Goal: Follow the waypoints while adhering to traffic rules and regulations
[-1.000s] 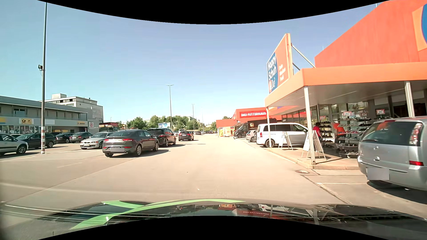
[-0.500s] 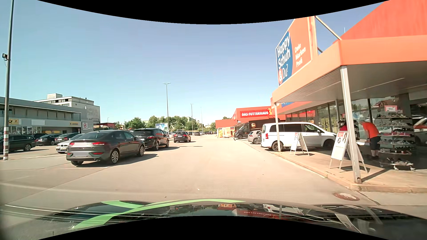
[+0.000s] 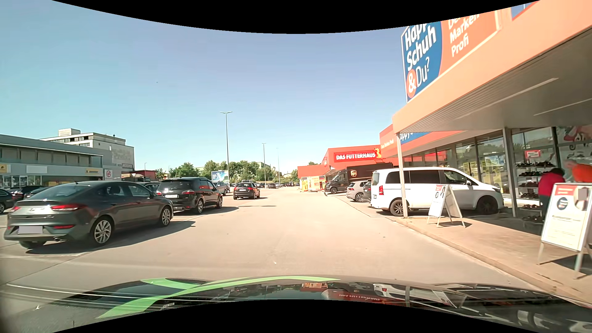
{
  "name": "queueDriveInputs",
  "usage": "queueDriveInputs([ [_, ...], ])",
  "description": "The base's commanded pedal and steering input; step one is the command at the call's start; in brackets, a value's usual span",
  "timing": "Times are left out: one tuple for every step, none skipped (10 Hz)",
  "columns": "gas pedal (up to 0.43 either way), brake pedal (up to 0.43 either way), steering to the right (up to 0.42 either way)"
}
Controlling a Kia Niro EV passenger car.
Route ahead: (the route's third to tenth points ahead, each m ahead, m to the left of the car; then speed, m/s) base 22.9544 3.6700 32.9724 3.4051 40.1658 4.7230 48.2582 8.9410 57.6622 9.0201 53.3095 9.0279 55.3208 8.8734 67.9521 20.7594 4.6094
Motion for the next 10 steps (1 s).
queueDriveInputs([
  [0.067,0.000,-0.010],
  [0.067,0.000,-0.011],
  [0.067,0.000,-0.010],
  [0.079,0.000,-0.009],
  [0.079,0.000,-0.008],
  [0.079,0.000,-0.008],
  [0.079,0.000,-0.008],
  [0.079,0.000,-0.008],
  [0.079,0.000,-0.008],
  [0.079,0.000,-0.008],
])
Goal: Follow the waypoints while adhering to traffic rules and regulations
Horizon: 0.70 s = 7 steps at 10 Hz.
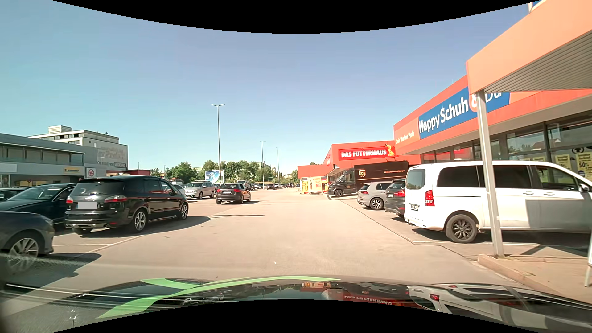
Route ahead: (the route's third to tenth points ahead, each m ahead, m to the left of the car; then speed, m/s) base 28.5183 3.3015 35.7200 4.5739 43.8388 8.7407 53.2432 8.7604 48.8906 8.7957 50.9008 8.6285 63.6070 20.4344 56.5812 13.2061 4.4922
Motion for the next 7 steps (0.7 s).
queueDriveInputs([
  [0.079,0.000,-0.008],
  [0.079,0.000,-0.008],
  [0.079,0.000,-0.008],
  [0.079,0.000,-0.011],
  [0.079,0.000,-0.013],
  [0.079,0.000,-0.015],
  [0.079,0.000,-0.015],
])
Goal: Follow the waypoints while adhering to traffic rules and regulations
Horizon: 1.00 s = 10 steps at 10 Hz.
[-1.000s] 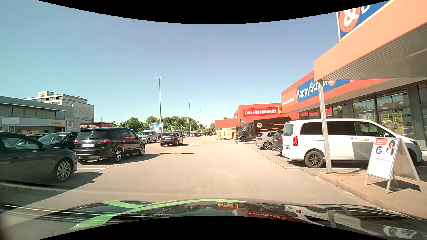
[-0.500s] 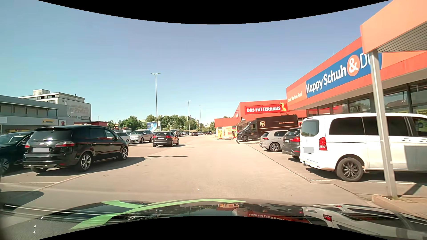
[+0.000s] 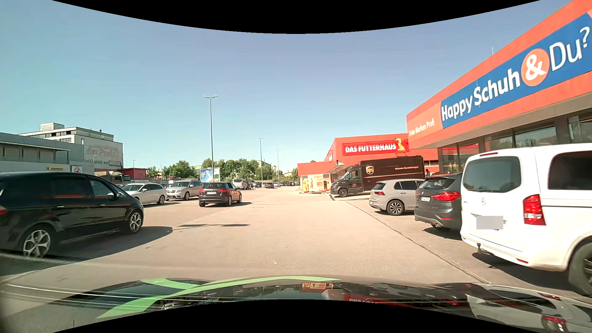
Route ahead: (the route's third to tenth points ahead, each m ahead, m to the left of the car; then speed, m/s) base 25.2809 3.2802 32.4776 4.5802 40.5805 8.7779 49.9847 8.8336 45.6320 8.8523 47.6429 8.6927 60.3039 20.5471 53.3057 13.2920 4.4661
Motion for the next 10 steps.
queueDriveInputs([
  [0.079,0.000,-0.015],
  [0.079,0.000,-0.015],
  [0.079,0.000,-0.017],
  [0.079,0.000,-0.020],
  [0.079,0.000,-0.020],
  [0.079,0.000,-0.020],
  [0.087,0.000,-0.020],
  [0.087,0.000,-0.020],
  [0.098,0.000,-0.020],
  [0.098,0.000,-0.022],
])
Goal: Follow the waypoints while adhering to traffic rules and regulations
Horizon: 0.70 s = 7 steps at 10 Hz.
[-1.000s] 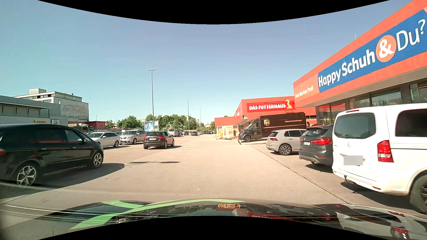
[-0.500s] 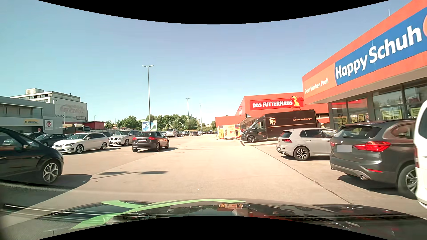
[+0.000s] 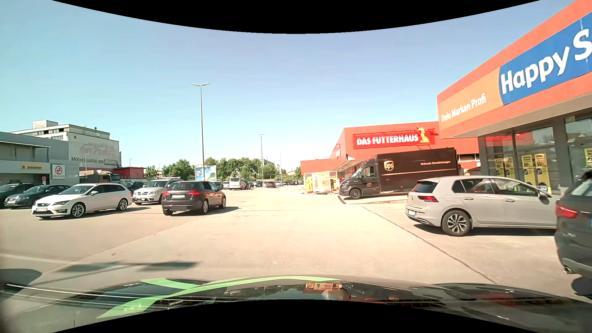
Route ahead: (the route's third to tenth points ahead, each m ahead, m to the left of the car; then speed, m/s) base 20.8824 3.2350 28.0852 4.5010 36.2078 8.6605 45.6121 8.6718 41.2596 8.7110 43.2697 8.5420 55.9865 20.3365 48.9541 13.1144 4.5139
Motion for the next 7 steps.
queueDriveInputs([
  [0.098,0.000,-0.025],
  [0.098,0.000,-0.028],
  [0.098,0.000,-0.028],
  [0.098,0.000,-0.028],
  [0.098,0.000,-0.029],
  [0.098,0.000,-0.028],
  [0.098,0.000,-0.029],
])
